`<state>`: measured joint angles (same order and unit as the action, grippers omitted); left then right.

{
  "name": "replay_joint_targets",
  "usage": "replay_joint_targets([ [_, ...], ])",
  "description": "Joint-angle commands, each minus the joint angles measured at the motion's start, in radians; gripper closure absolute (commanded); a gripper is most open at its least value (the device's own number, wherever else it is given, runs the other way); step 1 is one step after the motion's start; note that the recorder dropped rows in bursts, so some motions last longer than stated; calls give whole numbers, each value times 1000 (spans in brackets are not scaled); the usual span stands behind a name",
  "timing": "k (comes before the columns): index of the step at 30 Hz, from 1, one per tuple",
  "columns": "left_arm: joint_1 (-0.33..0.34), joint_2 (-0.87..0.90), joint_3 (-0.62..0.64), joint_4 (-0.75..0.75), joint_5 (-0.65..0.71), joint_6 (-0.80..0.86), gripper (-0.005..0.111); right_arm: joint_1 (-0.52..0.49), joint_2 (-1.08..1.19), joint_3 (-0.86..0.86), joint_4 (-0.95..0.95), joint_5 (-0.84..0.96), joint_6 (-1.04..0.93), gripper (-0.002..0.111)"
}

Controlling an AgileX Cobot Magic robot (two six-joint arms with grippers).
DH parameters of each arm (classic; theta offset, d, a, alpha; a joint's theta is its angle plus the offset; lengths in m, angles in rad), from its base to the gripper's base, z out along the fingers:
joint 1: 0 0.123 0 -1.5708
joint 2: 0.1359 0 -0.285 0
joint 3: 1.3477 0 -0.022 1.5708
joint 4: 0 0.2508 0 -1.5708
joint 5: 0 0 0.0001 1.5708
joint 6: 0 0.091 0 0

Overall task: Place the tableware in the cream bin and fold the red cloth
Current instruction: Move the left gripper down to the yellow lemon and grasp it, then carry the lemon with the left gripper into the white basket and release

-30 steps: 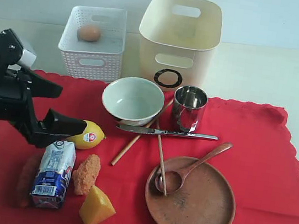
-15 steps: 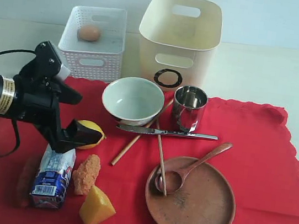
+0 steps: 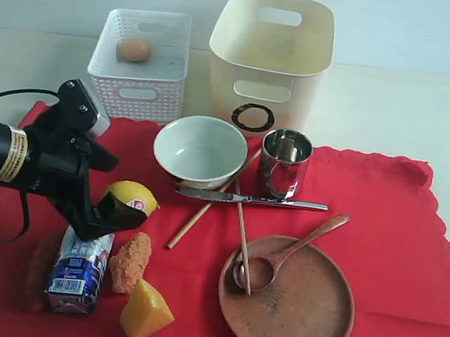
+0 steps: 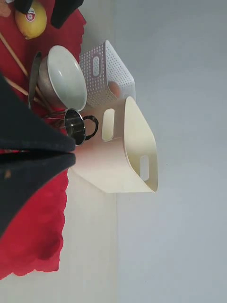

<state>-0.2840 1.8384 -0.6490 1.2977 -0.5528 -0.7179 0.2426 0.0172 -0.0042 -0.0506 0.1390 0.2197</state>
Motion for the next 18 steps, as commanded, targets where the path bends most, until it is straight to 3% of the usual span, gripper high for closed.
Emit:
replay_joint_targets([
  [1,-5,30,-22,-4,3,6,37,2,-7,4,-3,-4,1,108],
  [8,-5,47,-36,-12,3,-17,107,2,-7,4,-3,-4,1,108],
  [18,-5,1,-36,-19,3,-26,106,2,-7,4,-3,-4,1,108],
])
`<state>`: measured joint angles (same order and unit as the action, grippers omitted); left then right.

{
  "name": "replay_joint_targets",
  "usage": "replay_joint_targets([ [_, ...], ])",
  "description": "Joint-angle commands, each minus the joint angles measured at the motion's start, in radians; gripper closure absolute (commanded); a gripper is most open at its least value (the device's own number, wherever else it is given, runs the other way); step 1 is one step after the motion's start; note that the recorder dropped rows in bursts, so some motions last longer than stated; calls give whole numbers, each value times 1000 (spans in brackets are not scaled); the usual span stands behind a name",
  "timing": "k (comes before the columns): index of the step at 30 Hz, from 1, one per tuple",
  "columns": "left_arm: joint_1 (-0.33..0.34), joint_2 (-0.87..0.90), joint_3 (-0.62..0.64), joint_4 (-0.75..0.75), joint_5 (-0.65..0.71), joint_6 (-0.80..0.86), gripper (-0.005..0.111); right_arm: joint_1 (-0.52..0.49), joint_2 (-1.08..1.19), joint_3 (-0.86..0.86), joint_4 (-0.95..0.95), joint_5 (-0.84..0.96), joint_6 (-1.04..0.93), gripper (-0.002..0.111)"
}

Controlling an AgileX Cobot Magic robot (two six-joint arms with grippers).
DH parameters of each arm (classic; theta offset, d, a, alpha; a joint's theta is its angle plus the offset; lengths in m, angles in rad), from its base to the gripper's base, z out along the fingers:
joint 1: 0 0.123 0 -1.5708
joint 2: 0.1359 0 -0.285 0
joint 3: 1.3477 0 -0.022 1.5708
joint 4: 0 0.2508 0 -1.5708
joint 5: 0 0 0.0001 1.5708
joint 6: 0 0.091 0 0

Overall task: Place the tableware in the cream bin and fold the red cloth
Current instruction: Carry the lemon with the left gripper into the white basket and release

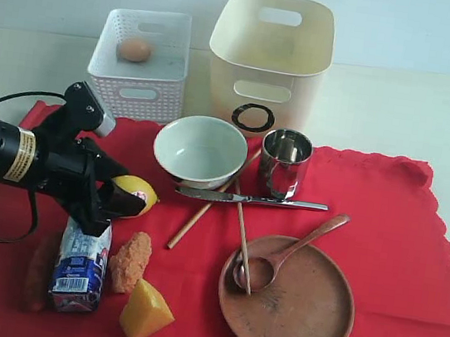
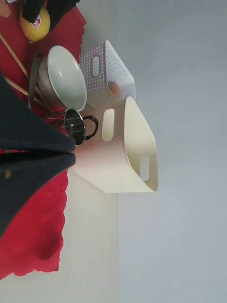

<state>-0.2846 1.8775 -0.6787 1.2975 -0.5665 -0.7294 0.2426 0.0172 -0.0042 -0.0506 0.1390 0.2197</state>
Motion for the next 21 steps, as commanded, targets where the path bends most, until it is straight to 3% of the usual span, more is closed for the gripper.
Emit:
replay_joint_targets([
  [1,-4,-56,-7,-27,16,-15,106,2,-7,4,-3,-4,1,108],
  [15,33,-346,-95,-198,120,52,106,2,-7,4,-3,-4,1,108],
  [21,33,-301,-169,-440,128,158,106,2,-7,4,-3,-4,1,108],
])
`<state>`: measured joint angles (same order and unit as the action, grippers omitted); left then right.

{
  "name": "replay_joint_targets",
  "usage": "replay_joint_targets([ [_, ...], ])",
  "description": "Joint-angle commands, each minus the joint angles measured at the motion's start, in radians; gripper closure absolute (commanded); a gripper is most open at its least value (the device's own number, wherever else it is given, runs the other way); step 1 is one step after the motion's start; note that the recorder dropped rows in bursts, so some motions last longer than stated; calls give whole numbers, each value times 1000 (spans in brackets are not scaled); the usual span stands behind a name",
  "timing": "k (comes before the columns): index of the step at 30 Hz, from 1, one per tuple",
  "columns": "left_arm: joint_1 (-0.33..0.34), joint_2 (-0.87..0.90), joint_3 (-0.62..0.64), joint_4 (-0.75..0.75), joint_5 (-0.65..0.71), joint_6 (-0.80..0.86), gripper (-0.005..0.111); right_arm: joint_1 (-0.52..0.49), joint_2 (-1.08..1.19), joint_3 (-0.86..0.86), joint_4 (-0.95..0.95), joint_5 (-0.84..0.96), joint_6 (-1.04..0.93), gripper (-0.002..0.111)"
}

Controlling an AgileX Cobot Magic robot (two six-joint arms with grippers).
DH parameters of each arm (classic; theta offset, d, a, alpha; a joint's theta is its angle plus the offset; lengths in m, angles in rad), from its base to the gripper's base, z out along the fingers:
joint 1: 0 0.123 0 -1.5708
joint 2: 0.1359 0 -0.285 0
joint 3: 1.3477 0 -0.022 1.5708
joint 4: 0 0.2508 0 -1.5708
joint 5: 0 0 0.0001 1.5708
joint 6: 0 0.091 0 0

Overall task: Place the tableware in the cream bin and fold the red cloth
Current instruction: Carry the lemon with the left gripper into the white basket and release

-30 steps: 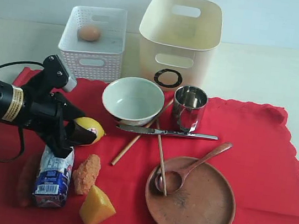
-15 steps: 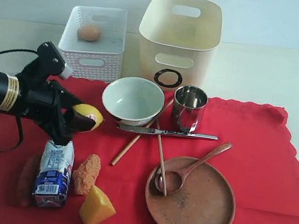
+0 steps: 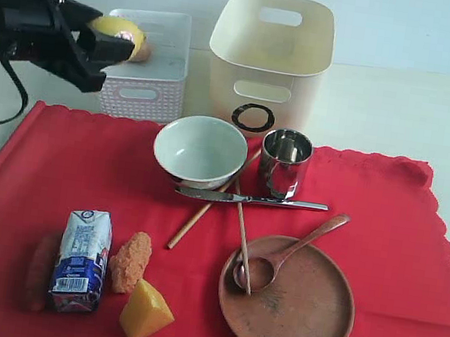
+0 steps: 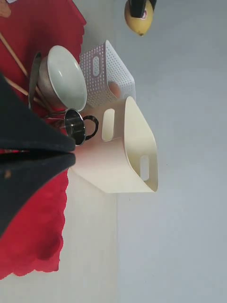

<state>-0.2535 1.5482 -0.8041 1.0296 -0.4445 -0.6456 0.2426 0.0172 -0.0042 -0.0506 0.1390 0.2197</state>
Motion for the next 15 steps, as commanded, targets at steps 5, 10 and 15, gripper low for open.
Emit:
replay_joint_targets([
  [5,2,111,-115,-342,6,173,106,2,-7,4,-3,-4,1,108],
  [10,4,225,-195,-365,6,176,106,2,-7,4,-3,-4,1,108],
  [15,4,342,-266,-437,6,176,106,2,-7,4,-3,-4,1,108],
])
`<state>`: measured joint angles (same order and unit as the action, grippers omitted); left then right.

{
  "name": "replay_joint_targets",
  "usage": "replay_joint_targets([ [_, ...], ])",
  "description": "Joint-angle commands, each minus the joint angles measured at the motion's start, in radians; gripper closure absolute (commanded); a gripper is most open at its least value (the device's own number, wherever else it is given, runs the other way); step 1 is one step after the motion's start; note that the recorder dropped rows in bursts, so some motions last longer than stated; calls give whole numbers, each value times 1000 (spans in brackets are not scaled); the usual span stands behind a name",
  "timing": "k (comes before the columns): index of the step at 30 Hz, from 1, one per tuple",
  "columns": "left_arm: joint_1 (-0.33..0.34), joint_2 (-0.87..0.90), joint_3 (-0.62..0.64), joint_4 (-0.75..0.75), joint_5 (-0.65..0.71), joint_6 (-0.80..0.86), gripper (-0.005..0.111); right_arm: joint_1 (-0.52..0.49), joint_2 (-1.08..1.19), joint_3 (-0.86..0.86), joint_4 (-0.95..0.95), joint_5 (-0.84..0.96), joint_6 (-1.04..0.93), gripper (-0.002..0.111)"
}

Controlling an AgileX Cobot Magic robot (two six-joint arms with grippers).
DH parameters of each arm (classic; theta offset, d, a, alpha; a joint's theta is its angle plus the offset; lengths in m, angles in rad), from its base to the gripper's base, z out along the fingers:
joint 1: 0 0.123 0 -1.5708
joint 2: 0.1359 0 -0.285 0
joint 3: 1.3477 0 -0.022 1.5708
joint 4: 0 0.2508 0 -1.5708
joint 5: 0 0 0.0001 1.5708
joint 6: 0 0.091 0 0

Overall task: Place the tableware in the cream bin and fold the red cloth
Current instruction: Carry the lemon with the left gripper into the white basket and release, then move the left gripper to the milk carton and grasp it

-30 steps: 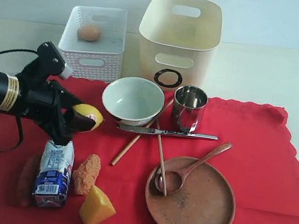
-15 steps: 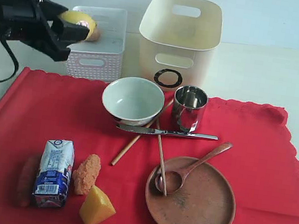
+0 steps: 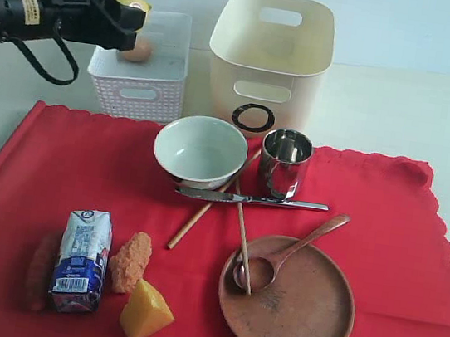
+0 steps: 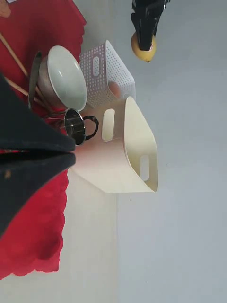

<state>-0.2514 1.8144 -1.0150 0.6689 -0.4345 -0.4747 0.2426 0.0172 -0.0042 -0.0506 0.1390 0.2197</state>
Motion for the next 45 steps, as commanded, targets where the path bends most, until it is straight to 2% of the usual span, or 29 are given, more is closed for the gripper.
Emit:
replay_joint_targets([
  [1,5,99,-64,-104,-4,5,106,2,-7,4,-3,-4,1,108],
  [7,22,216,-118,-166,-4,8,104,2,-7,4,-3,-4,1,108],
  [9,22,243,-126,-166,-4,30,91,2,-7,4,-3,-4,1,108],
  [10,22,251,-128,-166,-11,30,78,2,-7,4,-3,-4,1,108],
  [11,22,255,-128,-166,-15,30,73,2,-7,4,-3,-4,1,108],
  [12,22,255,-128,-166,-15,30,60,2,-7,4,-3,-4,1,108],
  [14,22,255,-128,-166,-17,30,44,2,-7,4,-3,-4,1,108],
  [16,22,255,-128,-166,-17,30,32,2,-7,4,-3,-4,1,108],
  [18,22,255,-128,-166,-17,30,25,2,-7,4,-3,-4,1,108],
  [20,22,255,-128,-166,-17,30,23,2,-7,4,-3,-4,1,108],
  [25,22,244,-128,-162,-11,28,23,2,-7,4,-3,-4,1,108],
  [28,20,185,-128,-123,115,21,24,2,-7,4,-3,-4,1,108],
  [30,20,154,-128,-123,157,3,30,2,-7,4,-3,-4,1,108],
  [31,20,139,-128,-123,173,-5,35,2,-7,4,-3,-4,1,108],
  [33,20,100,-124,-123,189,-72,56,2,-7,4,-3,-4,1,108],
  [34,20,74,-112,-123,196,-110,73,2,-7,4,-3,-4,1,108],
  [35,20,58,-101,-123,204,-110,82,2,-7,4,-3,-4,1,108],
  [36,20,28,-80,-123,226,-110,103,2,-7,4,-3,-4,1,108],
  [37,20,14,-67,-118,228,-108,106,2,-7,4,-3,-4,1,108],
  [40,10,-45,17,-113,226,-167,106,2,-7,4,-3,-4,1,108],
  [42,-7,-84,109,-95,163,-181,106,2,-7,4,-3,-4,1,108],
  [45,-18,-135,188,-95,138,-224,106,2,-7,4,-3,-4,1,108],
])
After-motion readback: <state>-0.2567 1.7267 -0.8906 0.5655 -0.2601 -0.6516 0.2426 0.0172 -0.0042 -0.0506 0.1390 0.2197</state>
